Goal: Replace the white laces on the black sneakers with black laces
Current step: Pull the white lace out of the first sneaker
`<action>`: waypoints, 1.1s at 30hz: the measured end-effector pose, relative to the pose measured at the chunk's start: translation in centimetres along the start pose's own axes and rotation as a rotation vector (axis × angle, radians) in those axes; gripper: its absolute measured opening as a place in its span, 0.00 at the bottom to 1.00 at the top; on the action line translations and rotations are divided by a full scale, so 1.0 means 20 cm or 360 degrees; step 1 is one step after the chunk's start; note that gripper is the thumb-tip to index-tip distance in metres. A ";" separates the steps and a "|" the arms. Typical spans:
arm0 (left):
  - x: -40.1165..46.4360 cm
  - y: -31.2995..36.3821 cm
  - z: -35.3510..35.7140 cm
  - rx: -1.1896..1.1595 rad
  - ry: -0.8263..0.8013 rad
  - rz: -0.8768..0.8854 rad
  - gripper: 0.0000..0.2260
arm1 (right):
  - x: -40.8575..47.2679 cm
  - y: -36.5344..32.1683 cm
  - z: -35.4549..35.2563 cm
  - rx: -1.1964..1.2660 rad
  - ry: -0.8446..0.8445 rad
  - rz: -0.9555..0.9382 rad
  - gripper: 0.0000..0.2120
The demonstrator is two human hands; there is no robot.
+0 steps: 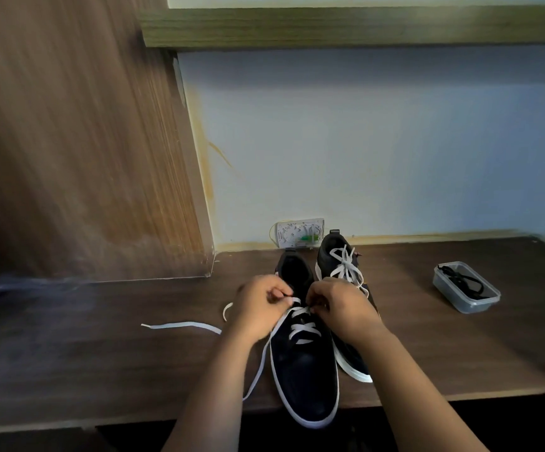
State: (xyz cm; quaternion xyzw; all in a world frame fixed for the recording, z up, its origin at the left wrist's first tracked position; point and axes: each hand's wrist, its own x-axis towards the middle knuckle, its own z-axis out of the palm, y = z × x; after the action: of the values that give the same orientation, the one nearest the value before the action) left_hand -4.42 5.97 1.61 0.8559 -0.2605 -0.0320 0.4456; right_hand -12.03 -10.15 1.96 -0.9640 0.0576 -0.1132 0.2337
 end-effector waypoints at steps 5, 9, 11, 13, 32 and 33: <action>-0.03 0.05 0.14 0.0282 -0.0002 0.0183 0.07 | 0.00 0.02 0.01 -0.0043 -0.0032 -0.0116 0.04; -0.04 0.09 0.18 0.0398 0.0139 0.0246 0.06 | 0.00 -0.02 -0.08 -0.0062 0.0007 -0.0254 0.05; -0.04 0.11 0.19 0.0283 0.0155 0.0133 0.05 | 0.00 -0.06 -0.14 0.0158 0.0091 -0.0337 0.07; -0.03 0.14 0.18 -0.0215 0.0086 -0.0223 0.05 | 0.00 -0.06 -0.15 0.0264 0.0185 -0.0310 0.09; -0.02 0.13 0.10 -0.1128 0.0020 -0.0434 0.12 | -0.01 0.06 0.02 0.0245 0.0099 0.0022 0.03; -0.02 0.10 0.12 -0.1004 0.0065 -0.0375 0.12 | -0.01 0.05 0.01 0.0255 0.0162 0.0005 0.02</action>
State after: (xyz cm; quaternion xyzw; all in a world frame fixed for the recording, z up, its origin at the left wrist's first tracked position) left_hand -6.29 3.43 1.77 0.7005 -0.1281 -0.1450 0.6869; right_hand -12.16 -10.95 1.20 -0.9351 0.0617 -0.1658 0.3071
